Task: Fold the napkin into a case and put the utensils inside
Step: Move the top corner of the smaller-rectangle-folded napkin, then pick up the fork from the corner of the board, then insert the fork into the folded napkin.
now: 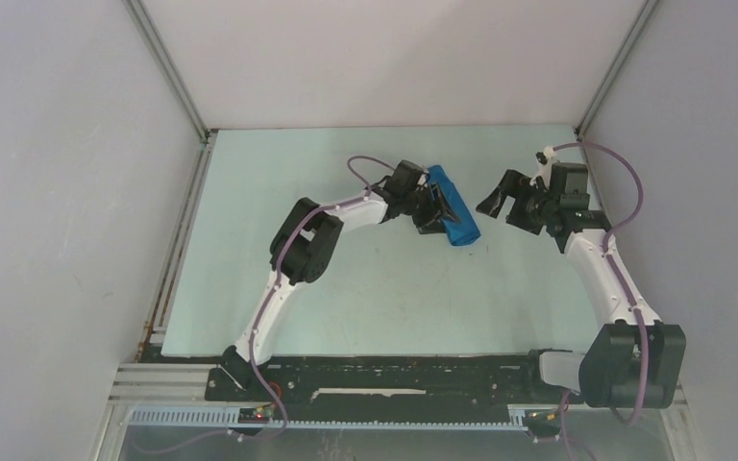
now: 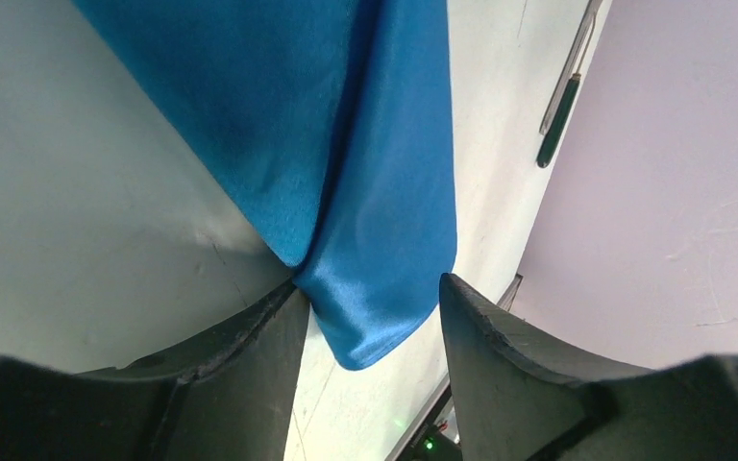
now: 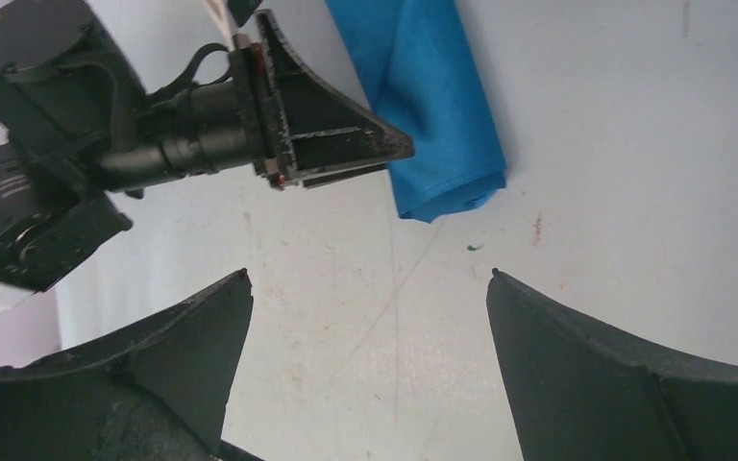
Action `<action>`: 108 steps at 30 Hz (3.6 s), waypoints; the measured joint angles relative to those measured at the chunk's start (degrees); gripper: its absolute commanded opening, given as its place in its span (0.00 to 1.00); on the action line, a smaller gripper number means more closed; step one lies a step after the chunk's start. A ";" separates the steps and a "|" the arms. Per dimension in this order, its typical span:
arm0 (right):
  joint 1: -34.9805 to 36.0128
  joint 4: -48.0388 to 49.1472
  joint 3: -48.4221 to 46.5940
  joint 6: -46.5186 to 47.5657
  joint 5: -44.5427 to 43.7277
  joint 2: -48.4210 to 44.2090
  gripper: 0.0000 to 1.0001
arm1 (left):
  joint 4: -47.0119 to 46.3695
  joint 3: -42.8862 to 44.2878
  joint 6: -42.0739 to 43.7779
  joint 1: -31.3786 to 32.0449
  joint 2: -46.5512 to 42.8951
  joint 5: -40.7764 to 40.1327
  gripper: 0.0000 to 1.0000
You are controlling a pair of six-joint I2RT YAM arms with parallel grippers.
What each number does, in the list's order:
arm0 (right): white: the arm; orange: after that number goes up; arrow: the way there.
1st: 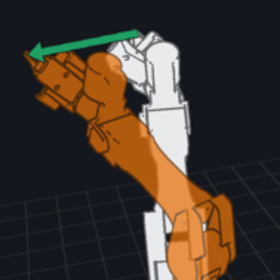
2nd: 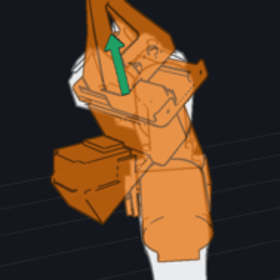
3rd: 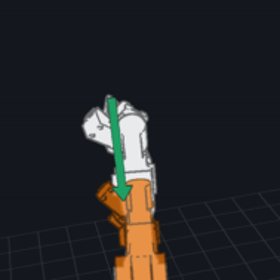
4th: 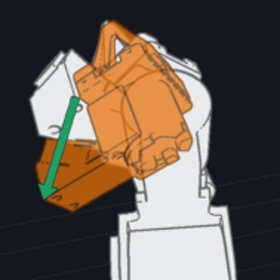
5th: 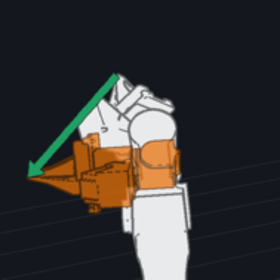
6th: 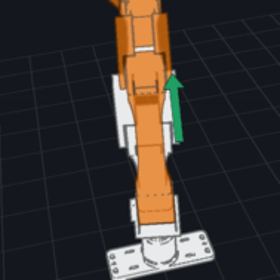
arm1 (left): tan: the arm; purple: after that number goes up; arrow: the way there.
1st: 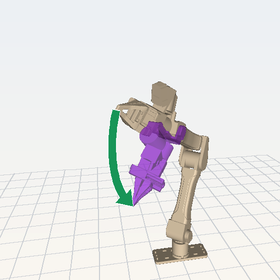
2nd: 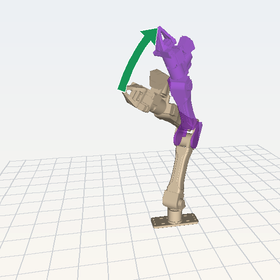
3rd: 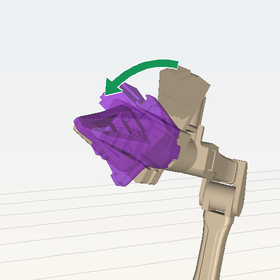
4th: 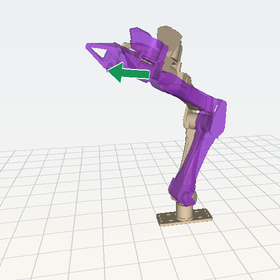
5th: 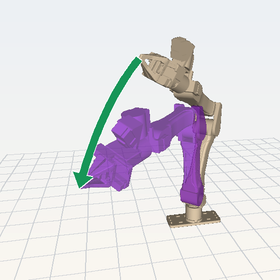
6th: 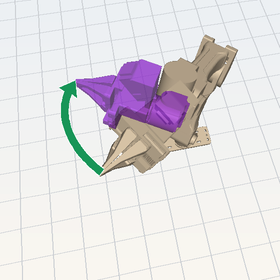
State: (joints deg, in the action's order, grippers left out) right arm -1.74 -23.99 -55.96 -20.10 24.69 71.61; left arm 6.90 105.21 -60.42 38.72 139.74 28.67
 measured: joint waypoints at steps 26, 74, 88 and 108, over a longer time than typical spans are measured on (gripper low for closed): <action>-24.13 -18.80 -33.86 13.77 -17.29 34.07 0.56 | 29.07 -32.65 28.20 -13.40 -54.40 -0.28 0.66; -23.17 -30.86 -55.84 33.38 -21.55 61.79 0.00 | 24.06 -37.07 27.91 -23.91 -52.72 9.55 0.66; -22.21 -30.23 -47.84 34.45 -21.90 47.36 0.00 | 23.19 -38.12 27.43 -24.30 -52.74 9.57 0.66; 12.61 -30.75 -75.54 41.53 -22.77 55.45 0.00 | 21.07 -40.02 27.45 -23.89 -52.83 7.41 0.66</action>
State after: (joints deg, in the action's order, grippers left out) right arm 10.87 -54.74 -131.50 21.43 1.91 127.07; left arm 27.97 65.19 -32.97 14.83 86.91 36.07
